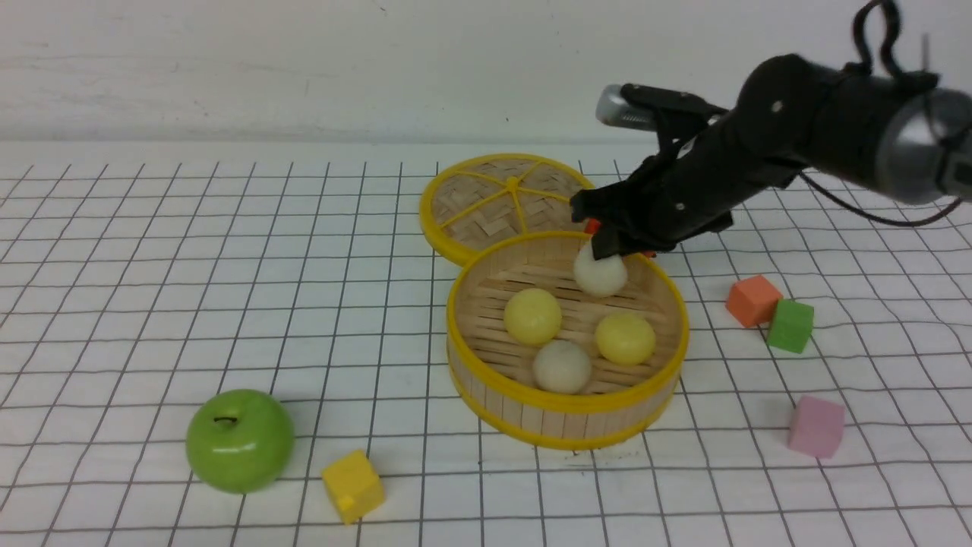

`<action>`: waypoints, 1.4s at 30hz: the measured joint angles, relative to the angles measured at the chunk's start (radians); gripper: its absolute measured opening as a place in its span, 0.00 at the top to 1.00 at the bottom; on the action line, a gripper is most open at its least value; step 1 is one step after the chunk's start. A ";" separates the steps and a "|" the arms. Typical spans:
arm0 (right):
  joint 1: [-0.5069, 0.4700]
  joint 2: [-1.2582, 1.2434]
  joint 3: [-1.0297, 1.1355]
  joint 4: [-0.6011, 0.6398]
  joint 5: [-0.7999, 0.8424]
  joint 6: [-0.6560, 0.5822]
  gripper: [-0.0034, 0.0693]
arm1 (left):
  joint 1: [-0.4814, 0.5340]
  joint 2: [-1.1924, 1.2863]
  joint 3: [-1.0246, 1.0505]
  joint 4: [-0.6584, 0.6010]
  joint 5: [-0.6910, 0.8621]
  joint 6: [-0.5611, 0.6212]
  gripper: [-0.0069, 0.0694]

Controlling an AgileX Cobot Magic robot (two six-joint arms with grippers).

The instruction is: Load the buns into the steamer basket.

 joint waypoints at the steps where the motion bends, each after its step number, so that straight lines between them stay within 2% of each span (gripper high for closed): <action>1: 0.000 0.026 -0.013 0.000 -0.005 0.000 0.86 | 0.000 0.000 0.000 0.000 0.000 0.000 0.84; 4: 0.000 0.069 -0.026 -0.003 -0.013 0.000 0.74 | 0.000 0.000 0.000 0.000 0.000 0.000 0.84; 5: 0.000 0.072 -0.026 -0.003 -0.015 0.000 0.73 | 0.000 0.000 0.000 0.000 0.000 0.000 0.83; 12: 0.000 0.039 -0.035 -0.013 0.028 -0.001 0.33 | 0.000 0.000 0.000 0.000 0.000 0.000 0.83; 14: 0.000 -0.015 -0.035 -0.037 0.101 0.003 0.27 | 0.000 0.000 0.000 0.000 0.000 0.000 0.82; 17: 0.000 -0.101 -0.036 -0.068 0.206 0.029 0.27 | 0.000 0.000 0.000 0.000 0.000 0.000 0.82; 21: 0.008 -0.259 -0.033 -0.160 0.417 0.115 0.37 | 0.000 0.000 0.000 0.000 0.000 0.000 0.81; 23: 0.032 -0.383 0.019 -0.250 0.525 0.186 0.51 | 0.000 0.000 0.000 0.000 0.000 0.000 0.81; 24: 0.032 -0.392 0.025 -0.250 0.530 0.191 0.52 | 0.000 0.000 0.000 0.000 0.000 0.000 0.81; 28: 0.091 -0.601 0.188 -0.341 0.585 0.305 0.79 | 0.000 0.000 0.000 0.000 0.000 0.000 0.81; 30: 0.108 -0.685 0.237 -0.337 0.593 0.344 0.89 | 0.000 0.000 0.000 0.000 0.000 0.000 0.80; 31: 0.110 -0.693 0.240 -0.334 0.593 0.347 0.90 | 0.000 0.000 0.000 0.000 0.000 0.000 0.80; 32: 0.112 -0.757 0.262 -0.314 0.597 0.358 0.96 | 0.000 0.000 0.000 0.000 0.000 0.000 0.80; 39: 0.115 -0.898 0.267 -0.296 0.599 0.307 0.98 | 0.000 0.000 0.000 0.000 0.000 0.000 0.79; 42: 0.099 -0.989 0.335 -0.320 0.588 0.205 0.98 | 0.000 0.000 0.000 0.000 0.000 0.000 0.79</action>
